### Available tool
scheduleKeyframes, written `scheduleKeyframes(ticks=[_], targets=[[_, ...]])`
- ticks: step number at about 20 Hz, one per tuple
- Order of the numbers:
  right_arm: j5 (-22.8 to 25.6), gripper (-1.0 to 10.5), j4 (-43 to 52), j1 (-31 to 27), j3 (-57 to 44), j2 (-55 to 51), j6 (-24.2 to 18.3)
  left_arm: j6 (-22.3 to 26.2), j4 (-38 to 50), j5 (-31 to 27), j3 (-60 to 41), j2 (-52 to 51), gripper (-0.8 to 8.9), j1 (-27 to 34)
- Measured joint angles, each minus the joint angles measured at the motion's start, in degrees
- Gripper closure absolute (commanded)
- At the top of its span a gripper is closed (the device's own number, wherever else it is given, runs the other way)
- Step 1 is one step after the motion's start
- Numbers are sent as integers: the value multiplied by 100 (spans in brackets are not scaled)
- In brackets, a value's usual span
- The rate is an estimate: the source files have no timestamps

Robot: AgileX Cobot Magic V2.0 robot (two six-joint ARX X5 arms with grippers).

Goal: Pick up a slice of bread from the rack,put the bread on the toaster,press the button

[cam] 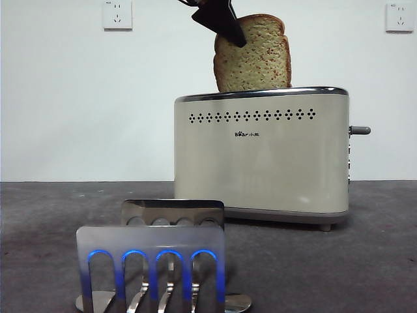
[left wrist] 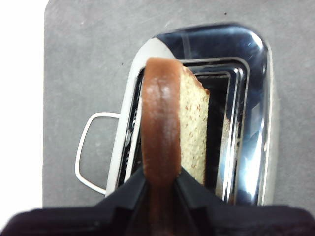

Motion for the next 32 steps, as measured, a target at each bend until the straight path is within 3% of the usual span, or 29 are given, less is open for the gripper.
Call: scheduleKeyframes(ticks=[11,16,32], targets=[[0,947,-2,0,0,22,-15,153,-1139,501,173,0,824,31],[0,947,-61,0,0,107,-13,175,-1152,520,813,0,824,96],[0,947,-157,0,0,109,-13,221,-1429,603,828,208,825,96]])
